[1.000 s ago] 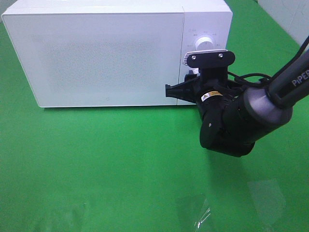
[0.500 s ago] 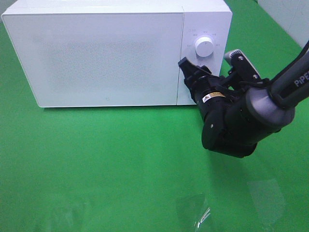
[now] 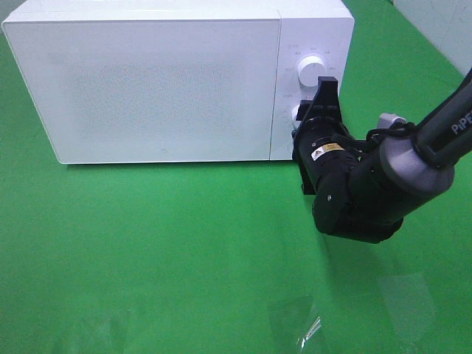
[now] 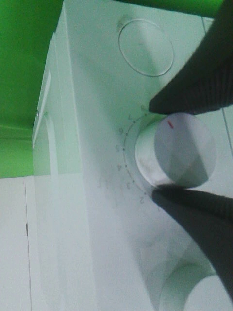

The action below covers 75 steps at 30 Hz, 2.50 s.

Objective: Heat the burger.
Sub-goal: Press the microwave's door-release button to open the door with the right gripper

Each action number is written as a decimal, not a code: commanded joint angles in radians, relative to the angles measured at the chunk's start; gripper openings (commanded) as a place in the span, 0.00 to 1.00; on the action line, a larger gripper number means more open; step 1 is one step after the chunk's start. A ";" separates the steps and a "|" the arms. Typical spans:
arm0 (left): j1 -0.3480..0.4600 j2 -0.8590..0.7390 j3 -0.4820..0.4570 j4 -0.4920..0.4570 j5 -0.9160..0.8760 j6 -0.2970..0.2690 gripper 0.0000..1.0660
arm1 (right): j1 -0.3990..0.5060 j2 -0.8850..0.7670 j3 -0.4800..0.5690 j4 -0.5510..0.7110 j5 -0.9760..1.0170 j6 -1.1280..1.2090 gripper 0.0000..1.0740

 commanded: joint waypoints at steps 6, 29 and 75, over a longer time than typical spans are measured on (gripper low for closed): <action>0.002 -0.015 0.000 0.000 0.003 0.000 0.94 | 0.005 -0.011 -0.038 -0.208 -0.058 0.118 0.00; 0.002 -0.015 0.000 0.000 0.003 0.000 0.94 | 0.005 -0.011 -0.038 -0.105 -0.099 0.074 0.09; 0.002 -0.015 0.000 0.000 0.003 0.000 0.94 | 0.005 -0.310 0.149 -0.334 0.478 -0.601 0.62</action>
